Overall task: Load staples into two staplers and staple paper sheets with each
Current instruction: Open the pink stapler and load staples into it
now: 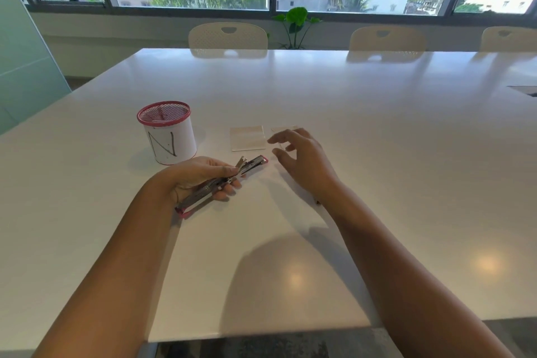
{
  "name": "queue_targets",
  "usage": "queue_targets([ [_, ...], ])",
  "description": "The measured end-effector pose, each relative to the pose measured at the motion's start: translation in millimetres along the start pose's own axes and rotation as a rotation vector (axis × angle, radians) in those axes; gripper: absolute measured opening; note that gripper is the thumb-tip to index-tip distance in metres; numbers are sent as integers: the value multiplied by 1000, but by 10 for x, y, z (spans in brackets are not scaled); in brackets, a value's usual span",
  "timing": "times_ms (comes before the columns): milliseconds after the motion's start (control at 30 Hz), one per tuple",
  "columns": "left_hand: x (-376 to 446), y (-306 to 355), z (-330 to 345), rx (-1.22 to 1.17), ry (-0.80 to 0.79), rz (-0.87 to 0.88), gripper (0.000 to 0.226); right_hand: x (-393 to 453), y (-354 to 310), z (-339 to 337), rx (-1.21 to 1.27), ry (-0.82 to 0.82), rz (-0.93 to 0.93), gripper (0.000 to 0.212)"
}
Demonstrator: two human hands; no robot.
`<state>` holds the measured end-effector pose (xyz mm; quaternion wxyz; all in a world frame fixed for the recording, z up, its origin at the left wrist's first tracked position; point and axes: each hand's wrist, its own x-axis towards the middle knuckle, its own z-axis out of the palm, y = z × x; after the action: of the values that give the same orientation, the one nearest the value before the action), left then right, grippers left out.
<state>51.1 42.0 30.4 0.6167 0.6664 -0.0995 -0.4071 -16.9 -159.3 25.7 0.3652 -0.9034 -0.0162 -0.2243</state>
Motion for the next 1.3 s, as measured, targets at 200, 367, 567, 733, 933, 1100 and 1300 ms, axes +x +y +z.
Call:
queue_targets([
  [200,20,22,-13,-123,146,27,5,-34,-50,71,7,-75,15,27],
  [367,40,38,28,-275,256,68,5,-152,-154,142,-175,-370,-76,85],
  [567,74,18,156,-341,289,136,11,-272,-264,344,-126,-411,-179,118],
  [733,91,5,250,-405,207,142,9,-263,-333,367,-17,-227,-149,109],
  [933,107,-19,276,-475,165,100,18,-201,-229,313,-46,-352,-219,115],
  [1100,87,-29,353,-425,-31,147,28,-141,-213,354,-32,-120,-146,100],
  [1300,196,-62,309,-425,-57,219,46,-42,-149,363,363,-69,270,82],
])
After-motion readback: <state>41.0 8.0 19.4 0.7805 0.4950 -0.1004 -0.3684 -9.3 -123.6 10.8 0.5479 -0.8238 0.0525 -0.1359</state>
